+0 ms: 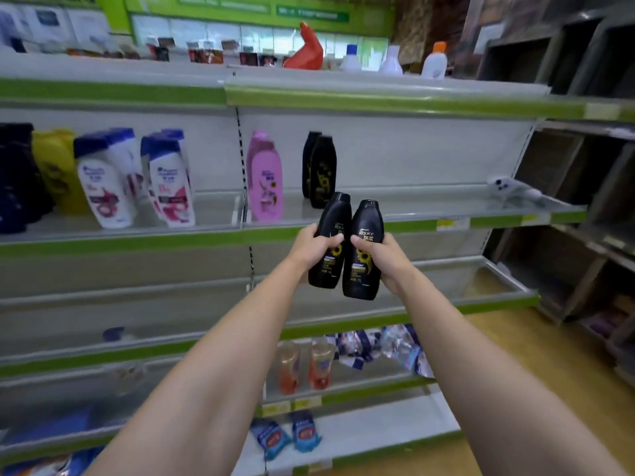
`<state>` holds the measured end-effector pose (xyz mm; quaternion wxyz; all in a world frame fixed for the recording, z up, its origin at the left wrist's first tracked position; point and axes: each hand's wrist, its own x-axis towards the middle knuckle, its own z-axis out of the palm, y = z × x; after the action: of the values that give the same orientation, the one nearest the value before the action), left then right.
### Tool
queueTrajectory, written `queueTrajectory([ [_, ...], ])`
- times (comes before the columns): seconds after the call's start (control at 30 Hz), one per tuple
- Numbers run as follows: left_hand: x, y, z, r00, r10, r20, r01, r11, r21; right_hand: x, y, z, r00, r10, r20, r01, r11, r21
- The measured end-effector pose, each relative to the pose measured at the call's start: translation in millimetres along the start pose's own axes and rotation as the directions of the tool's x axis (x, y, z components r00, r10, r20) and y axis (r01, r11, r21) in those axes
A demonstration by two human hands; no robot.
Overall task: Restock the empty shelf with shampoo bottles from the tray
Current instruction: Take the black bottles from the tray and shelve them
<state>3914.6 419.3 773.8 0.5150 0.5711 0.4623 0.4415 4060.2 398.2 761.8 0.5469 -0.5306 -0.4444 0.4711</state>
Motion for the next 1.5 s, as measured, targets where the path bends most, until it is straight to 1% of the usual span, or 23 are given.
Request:
queueTrajectory([
  [0.1,30,16,-4,0.996,0.087,-0.033,-0.087,0.996,0.015,28,-19,1,0.997,-0.064,0.036,0.063,0.998,0.027],
  [0.17,50,26,-6,0.989,0.13,-0.068,-0.131,0.991,-0.008,48,-31,5,0.994,-0.103,0.037,0.102,0.994,0.031],
  [0.33,95,41,-12,0.971,0.191,-0.142,-0.196,0.98,-0.024,89,-59,16,0.985,-0.168,0.043,0.166,0.984,0.058],
  [0.57,130,46,-13,0.955,0.187,-0.228,-0.209,0.975,-0.077,129,-76,16,0.971,-0.233,0.052,0.231,0.972,0.044],
  [0.73,131,40,-9,0.956,0.155,-0.247,-0.171,0.984,-0.044,145,-64,10,0.974,-0.201,0.103,0.197,0.979,0.044],
  [0.8,133,34,-9,0.959,0.136,-0.248,-0.152,0.987,-0.048,149,-63,8,0.971,-0.194,0.141,0.195,0.981,0.001],
  [0.83,134,33,-10,0.96,0.134,-0.247,-0.145,0.989,-0.027,150,-64,7,0.969,-0.186,0.159,0.195,0.98,-0.037],
  [0.9,135,32,-12,0.961,0.133,-0.241,-0.12,0.991,0.068,153,-64,6,0.971,-0.166,0.172,0.185,0.978,-0.098],
  [1.0,134,31,-15,0.959,0.116,-0.257,-0.067,0.979,0.19,158,-59,4,0.973,-0.143,0.181,0.169,0.976,-0.137],
  [1.17,135,31,-17,0.938,0.176,-0.3,-0.028,0.899,0.438,160,-58,1,0.969,-0.16,0.187,0.194,0.964,-0.182],
  [1.33,146,31,-16,0.923,0.184,-0.339,0.004,0.874,0.486,156,-54,0,0.957,-0.211,0.199,0.253,0.944,-0.212],
  [1.43,153,32,-14,0.918,0.182,-0.351,0.013,0.873,0.488,155,-53,3,0.954,-0.208,0.216,0.251,0.948,-0.196],
  [1.5,159,30,-13,0.918,0.178,-0.356,0.021,0.872,0.49,156,-52,7,0.951,-0.207,0.23,0.26,0.938,-0.23],
])
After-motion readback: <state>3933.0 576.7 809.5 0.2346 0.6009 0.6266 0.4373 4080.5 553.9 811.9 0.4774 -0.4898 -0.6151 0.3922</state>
